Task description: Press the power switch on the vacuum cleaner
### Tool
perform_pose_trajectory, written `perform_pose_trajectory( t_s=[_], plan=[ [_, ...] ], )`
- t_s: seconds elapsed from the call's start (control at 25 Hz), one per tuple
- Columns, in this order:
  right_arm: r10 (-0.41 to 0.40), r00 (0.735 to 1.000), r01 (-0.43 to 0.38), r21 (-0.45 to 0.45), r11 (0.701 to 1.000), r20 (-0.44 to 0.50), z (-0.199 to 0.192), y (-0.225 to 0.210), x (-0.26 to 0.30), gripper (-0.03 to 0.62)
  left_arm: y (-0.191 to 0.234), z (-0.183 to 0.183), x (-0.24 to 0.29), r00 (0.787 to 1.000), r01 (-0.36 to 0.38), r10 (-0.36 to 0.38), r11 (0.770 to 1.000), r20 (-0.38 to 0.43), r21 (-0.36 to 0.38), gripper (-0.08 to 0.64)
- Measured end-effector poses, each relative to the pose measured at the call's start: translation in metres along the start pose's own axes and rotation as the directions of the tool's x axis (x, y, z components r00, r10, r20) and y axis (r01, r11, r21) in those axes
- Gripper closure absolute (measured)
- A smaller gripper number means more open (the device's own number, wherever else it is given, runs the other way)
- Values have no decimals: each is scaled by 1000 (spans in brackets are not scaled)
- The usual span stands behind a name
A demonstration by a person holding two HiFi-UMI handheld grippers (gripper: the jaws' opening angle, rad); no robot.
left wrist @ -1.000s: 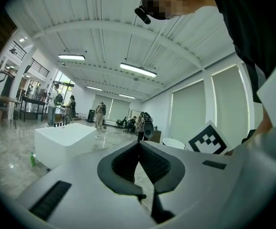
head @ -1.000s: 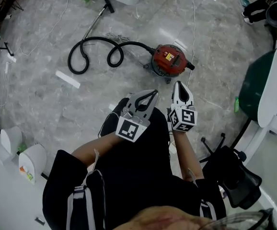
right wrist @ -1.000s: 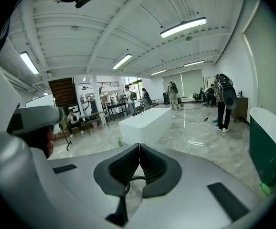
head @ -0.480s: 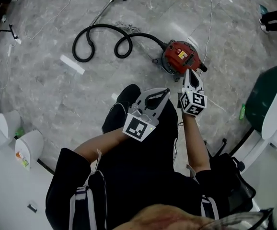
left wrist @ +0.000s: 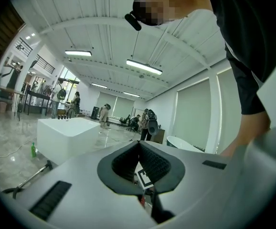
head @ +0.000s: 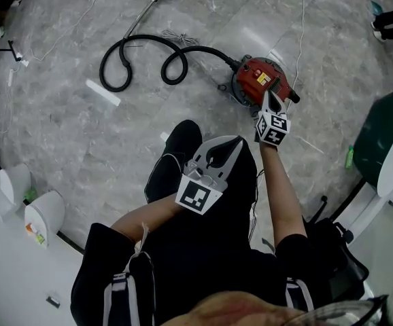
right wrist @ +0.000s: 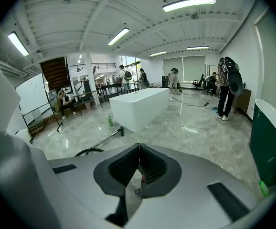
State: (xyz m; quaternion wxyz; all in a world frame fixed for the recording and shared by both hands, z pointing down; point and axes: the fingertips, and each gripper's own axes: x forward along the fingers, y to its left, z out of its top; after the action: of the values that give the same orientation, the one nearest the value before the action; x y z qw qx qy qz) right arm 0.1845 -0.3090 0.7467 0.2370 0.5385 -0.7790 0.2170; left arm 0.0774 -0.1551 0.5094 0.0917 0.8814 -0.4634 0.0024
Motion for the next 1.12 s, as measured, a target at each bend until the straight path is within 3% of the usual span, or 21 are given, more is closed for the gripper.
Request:
perform_pose_trajectory(
  t_s=[0.16, 0.28, 0.48, 0.68, 0.88, 1.12],
  plan=[
    [-33, 998, 32, -16, 999, -53, -32, -14, 31, 575, 5, -17, 3, 1000, -4, 3, 1000, -11, -19, 541],
    [-63, 998, 62, -32, 998, -29, -38, -22, 43, 575, 5, -19, 3, 1000, 10, -10, 999, -20, -30, 541],
    [-67, 997, 65, -41, 997, -48, -46, -32, 71, 575, 9, -24, 9, 1000, 12, -12, 1000, -26, -20, 541],
    [-61, 994, 59, -30, 998, -86, -65, -42, 100, 575, 17, -42, 16, 998, 17, -21, 998, -56, -65, 541],
    [-5, 992, 3, -14, 1000, -128, -102, -37, 131, 575, 26, -68, 12, 997, 4, -12, 994, -72, -109, 541],
    [-30, 986, 27, -20, 999, -165, -130, -45, 183, 575, 54, -81, 28, 1000, -15, 13, 993, -21, -118, 541]
  ],
)
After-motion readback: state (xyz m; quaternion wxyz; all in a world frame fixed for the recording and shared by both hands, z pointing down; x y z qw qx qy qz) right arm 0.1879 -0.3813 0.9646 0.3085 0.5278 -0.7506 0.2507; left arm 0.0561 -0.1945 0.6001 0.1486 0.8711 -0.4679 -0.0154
